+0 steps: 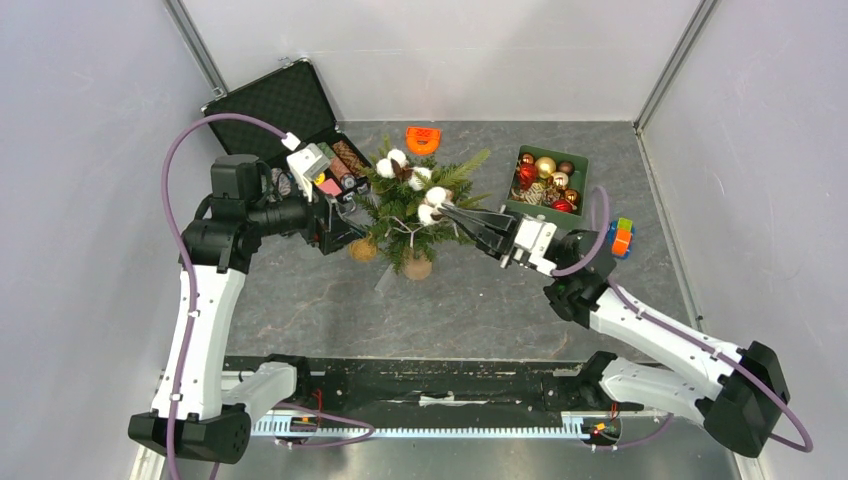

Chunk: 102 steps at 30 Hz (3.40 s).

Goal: Decorate the small christmas tree

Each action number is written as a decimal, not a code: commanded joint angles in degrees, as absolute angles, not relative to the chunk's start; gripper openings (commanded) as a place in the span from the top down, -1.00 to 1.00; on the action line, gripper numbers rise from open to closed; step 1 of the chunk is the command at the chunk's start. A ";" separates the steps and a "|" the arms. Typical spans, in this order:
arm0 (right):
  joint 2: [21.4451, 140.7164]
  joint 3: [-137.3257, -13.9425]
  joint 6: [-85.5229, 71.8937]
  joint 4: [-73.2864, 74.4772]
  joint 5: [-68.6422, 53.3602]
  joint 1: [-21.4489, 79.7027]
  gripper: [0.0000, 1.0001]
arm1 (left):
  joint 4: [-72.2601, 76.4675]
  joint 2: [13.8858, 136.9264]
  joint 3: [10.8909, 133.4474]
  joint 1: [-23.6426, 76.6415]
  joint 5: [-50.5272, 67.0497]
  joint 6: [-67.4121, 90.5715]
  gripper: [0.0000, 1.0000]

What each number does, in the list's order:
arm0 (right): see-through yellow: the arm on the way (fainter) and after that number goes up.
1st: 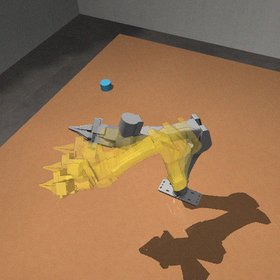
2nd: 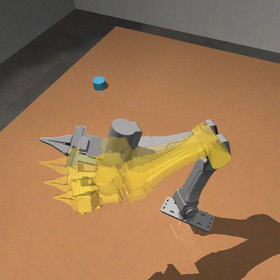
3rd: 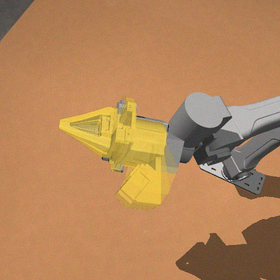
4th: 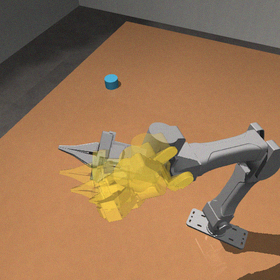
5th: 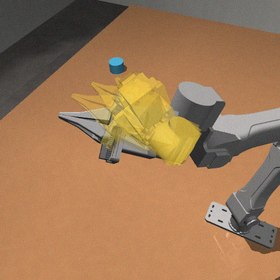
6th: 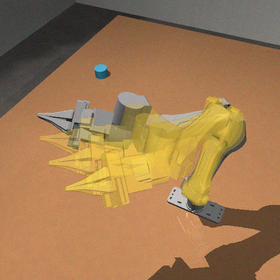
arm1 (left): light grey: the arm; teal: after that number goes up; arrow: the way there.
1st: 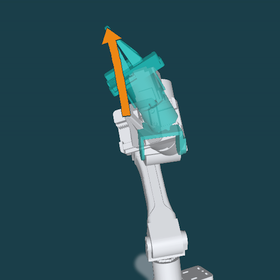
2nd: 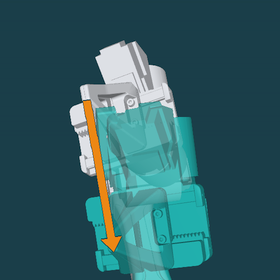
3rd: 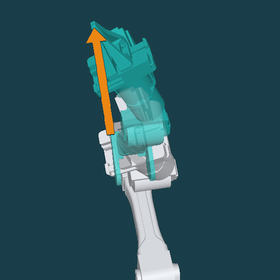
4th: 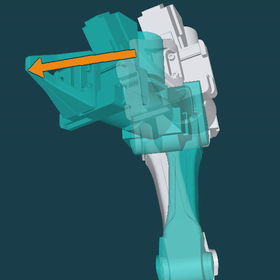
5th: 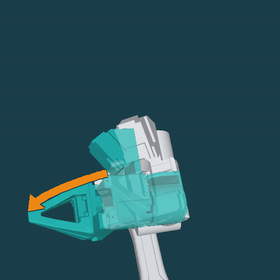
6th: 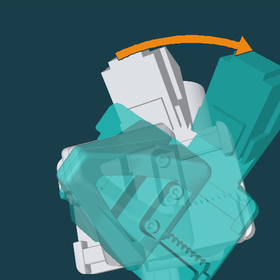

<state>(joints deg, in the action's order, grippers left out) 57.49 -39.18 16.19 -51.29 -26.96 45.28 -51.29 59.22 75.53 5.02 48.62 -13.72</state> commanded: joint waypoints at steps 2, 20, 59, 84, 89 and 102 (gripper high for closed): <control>62.12 -44.92 26.74 -46.63 -31.61 45.61 1.00 | -48.66 58.79 77.83 5.27 50.45 -12.13 -0.68; 66.60 -45.18 28.06 -41.85 -20.70 45.61 1.00 | -51.16 58.38 78.67 5.54 50.71 -14.74 -0.67; 57.98 -42.43 20.07 -33.05 -21.06 45.70 -0.03 | -52.66 57.85 78.93 5.90 50.86 -16.89 -0.67; 52.44 -46.44 22.41 -20.72 -23.85 45.71 -0.96 | -55.35 57.56 81.28 5.89 43.82 -18.79 -0.68; 45.90 -48.83 16.77 -15.61 11.52 44.71 -0.96 | -46.93 57.48 81.14 5.31 17.08 -14.06 -0.77; 50.36 -25.16 6.06 -24.77 23.20 11.20 -0.96 | 9.24 58.04 41.27 -7.91 11.26 -3.42 -0.82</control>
<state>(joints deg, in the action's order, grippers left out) 48.99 -36.95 9.34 -17.98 28.08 14.46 -17.23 61.93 55.83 -7.73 13.47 -8.69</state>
